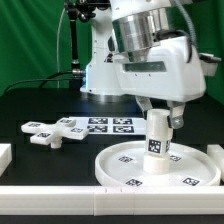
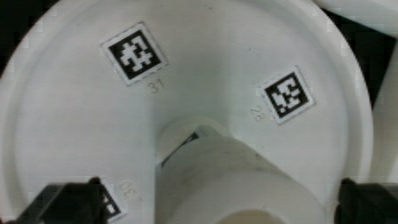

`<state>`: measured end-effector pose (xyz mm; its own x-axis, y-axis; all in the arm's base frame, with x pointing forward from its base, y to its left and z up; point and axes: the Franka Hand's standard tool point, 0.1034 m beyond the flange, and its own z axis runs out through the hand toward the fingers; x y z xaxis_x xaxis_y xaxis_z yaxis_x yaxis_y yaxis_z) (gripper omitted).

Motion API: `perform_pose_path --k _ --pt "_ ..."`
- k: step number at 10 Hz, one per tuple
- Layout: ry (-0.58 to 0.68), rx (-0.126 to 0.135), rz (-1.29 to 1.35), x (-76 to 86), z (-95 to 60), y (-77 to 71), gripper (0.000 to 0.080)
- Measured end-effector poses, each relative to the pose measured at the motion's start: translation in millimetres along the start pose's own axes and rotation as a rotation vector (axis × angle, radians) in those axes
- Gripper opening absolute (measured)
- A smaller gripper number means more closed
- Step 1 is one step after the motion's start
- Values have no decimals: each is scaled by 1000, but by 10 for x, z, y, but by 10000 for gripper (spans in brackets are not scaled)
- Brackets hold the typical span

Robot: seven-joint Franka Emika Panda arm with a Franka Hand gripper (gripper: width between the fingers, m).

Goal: Assemble round table

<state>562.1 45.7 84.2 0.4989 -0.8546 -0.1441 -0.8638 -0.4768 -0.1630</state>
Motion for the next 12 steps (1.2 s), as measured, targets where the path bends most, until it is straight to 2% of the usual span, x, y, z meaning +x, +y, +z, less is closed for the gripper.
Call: perform_pose_path --k 2,6,8,12 --pt "0 -18 -229 -14 -20 -61 649" --pt "-4 -25 -515 -9 -11 -42 649" --pt "15 -59 -730 -25 -36 -102 649" --pt "15 -65 -968 11 -44 -98 649"
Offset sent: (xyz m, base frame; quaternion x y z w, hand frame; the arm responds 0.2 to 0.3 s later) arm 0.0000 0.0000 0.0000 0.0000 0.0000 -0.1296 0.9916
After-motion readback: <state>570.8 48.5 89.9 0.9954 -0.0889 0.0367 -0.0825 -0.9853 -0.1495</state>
